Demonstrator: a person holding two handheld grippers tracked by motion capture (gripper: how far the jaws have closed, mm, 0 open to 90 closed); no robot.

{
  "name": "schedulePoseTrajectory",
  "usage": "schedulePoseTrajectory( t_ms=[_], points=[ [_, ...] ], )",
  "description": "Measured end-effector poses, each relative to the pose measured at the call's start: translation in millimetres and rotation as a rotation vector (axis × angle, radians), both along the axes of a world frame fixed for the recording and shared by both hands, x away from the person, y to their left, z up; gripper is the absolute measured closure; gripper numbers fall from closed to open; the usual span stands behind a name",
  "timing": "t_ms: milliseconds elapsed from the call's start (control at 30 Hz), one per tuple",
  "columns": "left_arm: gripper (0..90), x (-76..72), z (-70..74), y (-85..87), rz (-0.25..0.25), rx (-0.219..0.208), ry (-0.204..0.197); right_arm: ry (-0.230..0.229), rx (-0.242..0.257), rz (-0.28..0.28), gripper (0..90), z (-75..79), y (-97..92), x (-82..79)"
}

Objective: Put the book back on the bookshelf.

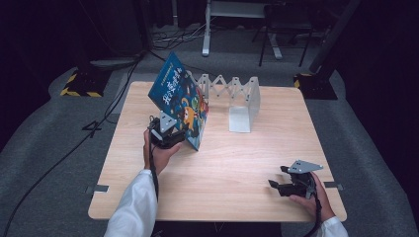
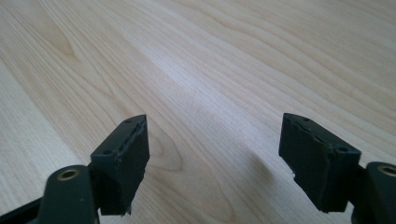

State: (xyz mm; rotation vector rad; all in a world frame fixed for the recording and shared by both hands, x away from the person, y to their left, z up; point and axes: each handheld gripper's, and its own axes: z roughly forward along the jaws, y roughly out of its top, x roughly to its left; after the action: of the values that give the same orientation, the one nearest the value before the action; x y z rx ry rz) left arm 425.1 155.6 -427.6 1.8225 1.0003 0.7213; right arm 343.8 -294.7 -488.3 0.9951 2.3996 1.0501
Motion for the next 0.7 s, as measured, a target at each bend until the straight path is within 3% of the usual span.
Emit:
schedulePoseTrajectory(
  t_ms=[67, 233, 333, 367, 600, 700],
  points=[
    [41.0, -2.8, 2.0, 3.0, -0.020, -0.004, 0.007, -0.011, -0.015, -0.011, 25.0, 5.1, 0.9, -1.0],
    [31.7, -10.3, 7.0, 9.4, -0.080, 0.024, 0.035, -0.028, -0.032, -0.022, 24.4, 14.1, 2.7, -2.8],
    [27.0, -13.8, 8.5, 10.5, -0.092, 0.050, 0.047, -0.033, -0.032, -0.019, 24.1, 16.7, 2.9, -3.6],
    [24.6, -17.3, 10.0, 11.2, -0.120, 0.055, 0.065, -0.042, -0.037, -0.021, 24.0, 19.8, 3.0, -3.7],
    [18.8, -35.4, 14.0, 12.3, -0.194, 0.134, 0.071, -0.051, -0.044, -0.030, 23.1, 27.4, 2.2, -4.0],
    [17.8, -40.7, 11.8, 13.0, -0.228, 0.138, 0.089, -0.053, -0.052, -0.027, 22.5, 29.0, 1.5, -5.1]
  ],
)
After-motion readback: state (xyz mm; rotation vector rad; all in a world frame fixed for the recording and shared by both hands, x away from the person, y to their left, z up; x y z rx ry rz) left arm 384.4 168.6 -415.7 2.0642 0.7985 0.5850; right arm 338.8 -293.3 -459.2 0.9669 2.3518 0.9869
